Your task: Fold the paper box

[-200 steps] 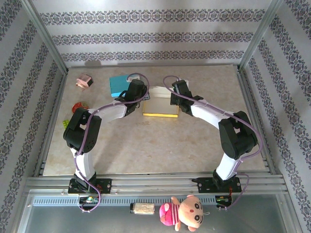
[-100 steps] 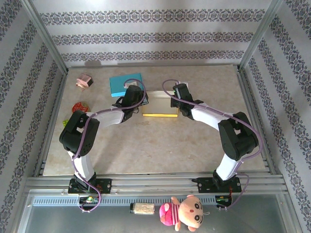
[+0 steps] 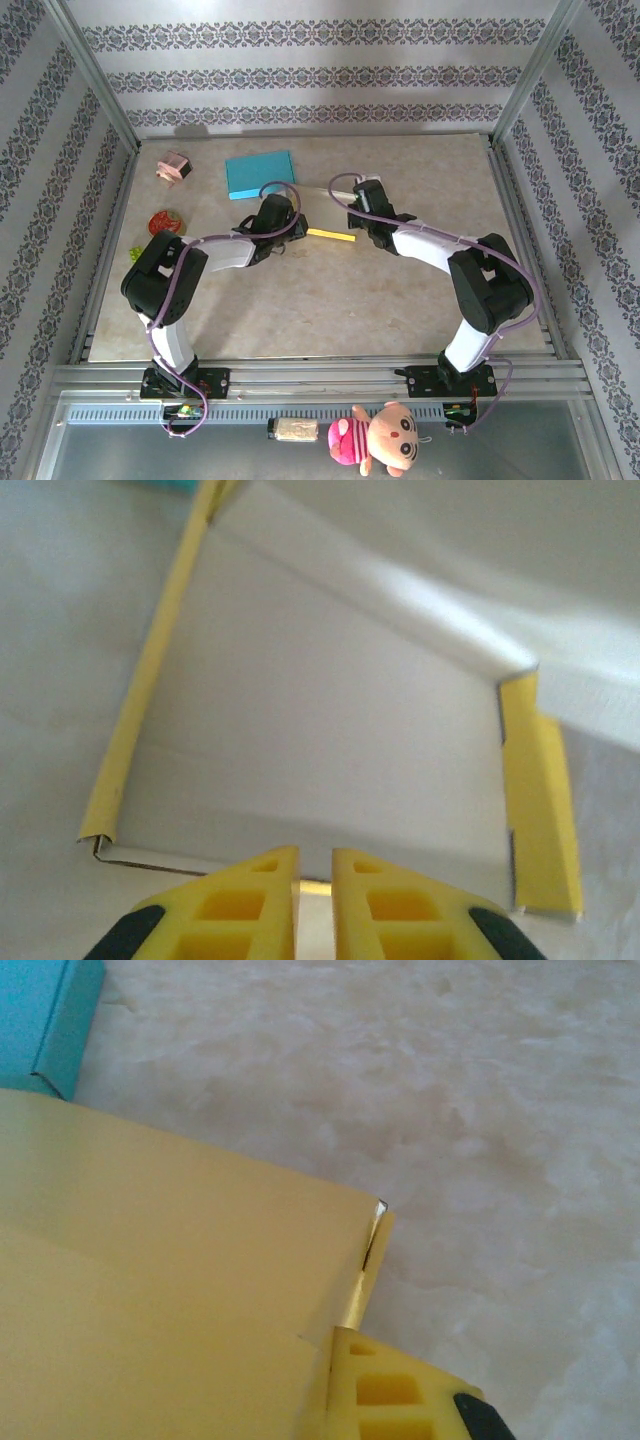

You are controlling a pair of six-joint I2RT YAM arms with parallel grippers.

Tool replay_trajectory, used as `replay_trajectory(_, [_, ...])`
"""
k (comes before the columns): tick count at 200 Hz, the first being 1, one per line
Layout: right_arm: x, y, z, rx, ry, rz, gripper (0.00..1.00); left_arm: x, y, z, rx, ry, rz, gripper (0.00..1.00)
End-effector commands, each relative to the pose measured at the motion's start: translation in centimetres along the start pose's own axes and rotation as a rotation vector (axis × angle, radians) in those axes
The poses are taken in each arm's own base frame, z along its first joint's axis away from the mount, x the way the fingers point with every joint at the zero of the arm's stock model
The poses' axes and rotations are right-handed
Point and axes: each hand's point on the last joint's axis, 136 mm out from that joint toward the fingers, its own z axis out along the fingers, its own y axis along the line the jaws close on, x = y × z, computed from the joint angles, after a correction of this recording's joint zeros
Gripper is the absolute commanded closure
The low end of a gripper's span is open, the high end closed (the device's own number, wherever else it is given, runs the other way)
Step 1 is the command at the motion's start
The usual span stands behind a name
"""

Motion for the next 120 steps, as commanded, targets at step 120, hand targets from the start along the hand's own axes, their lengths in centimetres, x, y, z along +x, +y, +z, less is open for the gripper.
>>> replay_trajectory(120, [7.8,0.6,1.2,0.004,0.194,-0.140,1.00,-8.2,-0.6,-15.9,-0.107,-0.229,0.028,0.72])
